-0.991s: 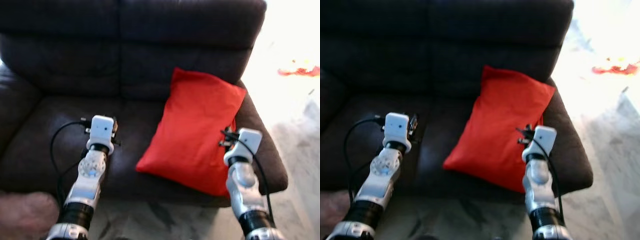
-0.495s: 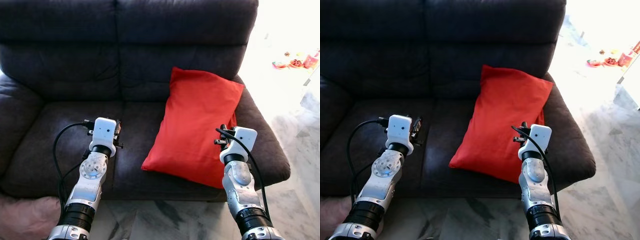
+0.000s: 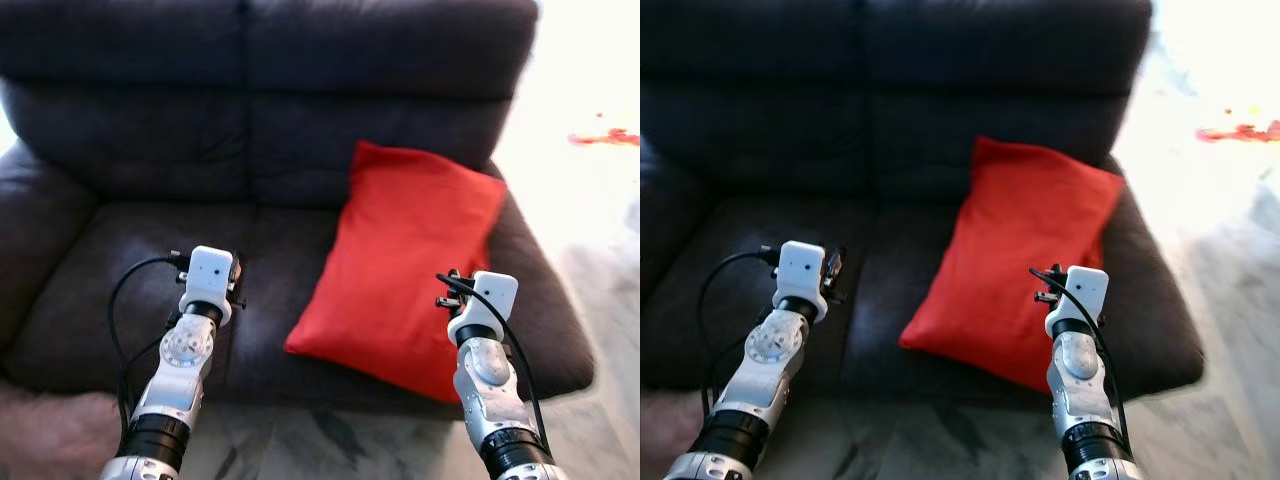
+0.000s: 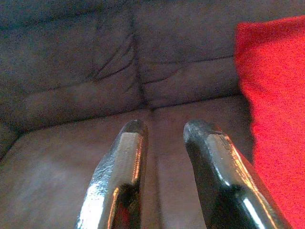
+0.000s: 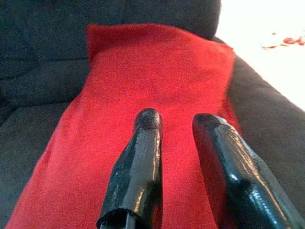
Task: Move the pillow to the sofa from floor
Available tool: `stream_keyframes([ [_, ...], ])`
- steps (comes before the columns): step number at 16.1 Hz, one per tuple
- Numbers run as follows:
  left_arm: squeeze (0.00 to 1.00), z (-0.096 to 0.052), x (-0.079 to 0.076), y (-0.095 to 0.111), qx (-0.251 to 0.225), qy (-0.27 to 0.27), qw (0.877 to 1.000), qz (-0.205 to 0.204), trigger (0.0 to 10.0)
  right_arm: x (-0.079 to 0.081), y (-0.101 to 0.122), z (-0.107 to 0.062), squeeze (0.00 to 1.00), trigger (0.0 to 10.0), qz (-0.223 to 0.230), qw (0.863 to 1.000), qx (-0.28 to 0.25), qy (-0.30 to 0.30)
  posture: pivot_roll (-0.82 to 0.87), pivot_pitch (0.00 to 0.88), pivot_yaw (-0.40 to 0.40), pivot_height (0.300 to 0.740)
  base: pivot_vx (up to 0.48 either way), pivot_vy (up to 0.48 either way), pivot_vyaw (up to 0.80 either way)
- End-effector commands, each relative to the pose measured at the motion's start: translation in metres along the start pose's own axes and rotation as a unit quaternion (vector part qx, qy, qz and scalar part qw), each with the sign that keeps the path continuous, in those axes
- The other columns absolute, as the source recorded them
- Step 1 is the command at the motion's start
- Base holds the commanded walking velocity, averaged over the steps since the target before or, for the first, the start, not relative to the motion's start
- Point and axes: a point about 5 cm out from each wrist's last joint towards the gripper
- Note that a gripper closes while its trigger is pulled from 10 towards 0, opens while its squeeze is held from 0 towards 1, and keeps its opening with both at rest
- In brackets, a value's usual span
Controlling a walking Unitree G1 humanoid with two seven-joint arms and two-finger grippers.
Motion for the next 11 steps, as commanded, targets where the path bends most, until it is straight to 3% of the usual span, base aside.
stream_keyframes([
  [1,0.00,-0.002,0.003,-0.005,0.013,0.002,1.000,-0.005,10.0,-0.002,-0.006,-0.002,0.00,10.0,-0.004,1.000,0.014,-0.002,0.05,0.067,-0.028,0.740,0.304,0.000,0.00],
  [5,0.00,-0.002,0.006,-0.005,0.013,0.003,1.000,-0.003,10.0,0.000,-0.005,-0.001,0.00,10.0,-0.002,1.000,0.013,0.004,0.05,0.069,-0.030,0.740,0.305,0.000,-0.43],
  [8,0.00,-0.002,0.003,-0.003,0.006,-0.014,1.000,-0.005,10.0,0.002,-0.004,-0.001,0.00,10.0,-0.006,1.000,0.009,0.005,0.05,0.067,-0.032,0.740,0.000,0.000,-0.15],
  [11,0.00,-0.003,0.002,-0.008,0.023,-0.019,1.000,-0.008,10.0,-0.002,-0.019,-0.006,0.00,10.0,-0.026,0.999,0.045,-0.009,0.05,0.068,-0.030,0.740,0.000,0.000,0.00],
])
Point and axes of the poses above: a point about 5 cm out from each wrist's last joint towards the gripper, its own z axis pointing out of the wrist towards the gripper, its own y axis along the axis of the wrist's last joint, x = y × z, and after that the axes turned 11 degrees about -z, right-handed
